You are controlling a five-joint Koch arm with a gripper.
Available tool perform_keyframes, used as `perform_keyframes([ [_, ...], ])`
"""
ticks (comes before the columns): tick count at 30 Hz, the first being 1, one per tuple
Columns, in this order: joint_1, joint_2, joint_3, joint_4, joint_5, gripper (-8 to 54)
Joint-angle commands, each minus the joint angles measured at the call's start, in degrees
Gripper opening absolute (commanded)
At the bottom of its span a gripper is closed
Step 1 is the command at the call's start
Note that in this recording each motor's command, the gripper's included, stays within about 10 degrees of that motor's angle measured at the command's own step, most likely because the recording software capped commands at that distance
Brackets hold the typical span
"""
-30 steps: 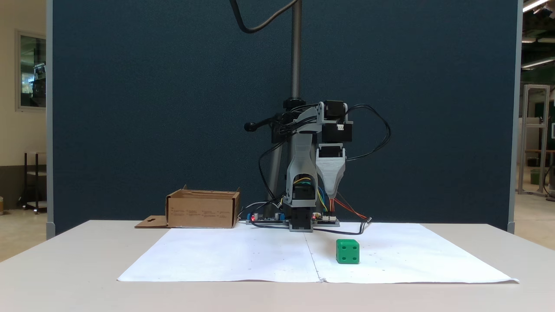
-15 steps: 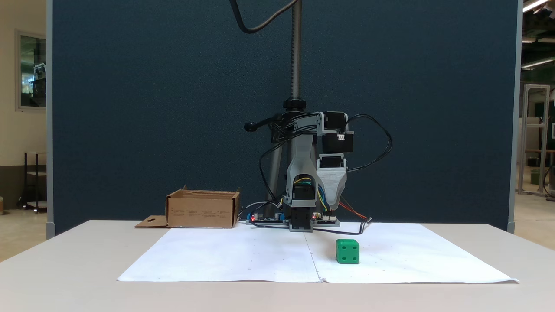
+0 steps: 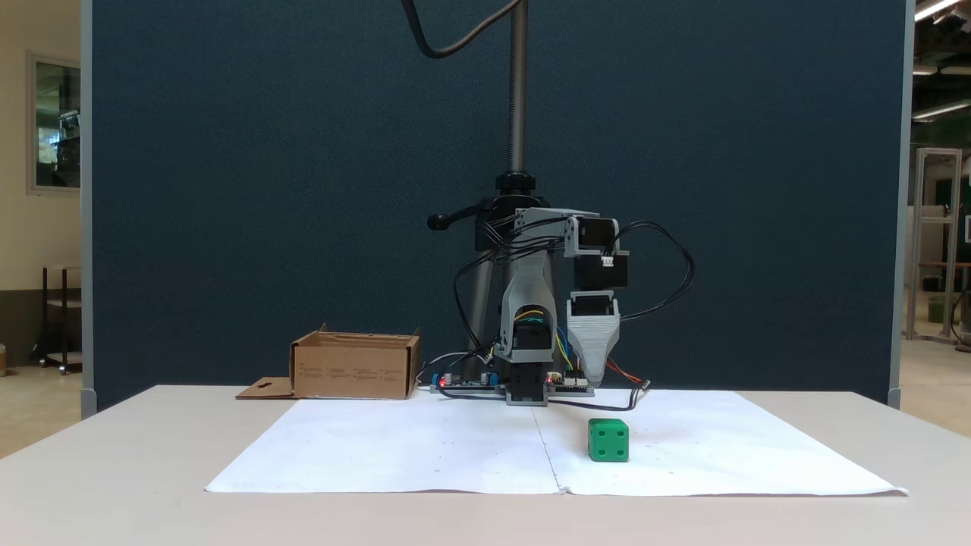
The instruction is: Grasp a green dice and put it in the bin.
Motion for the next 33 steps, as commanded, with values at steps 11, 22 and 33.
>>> perform_keyframes([
  [11, -1.4, -2.1, -0.4, -6.2, -2.7, 46.7],
  [22, -1.2, -5.0, -0.4, -8.2, -1.9, 46.6],
  [33, -0.2, -8.4, -0.4, -10.7, -2.1, 45.9],
])
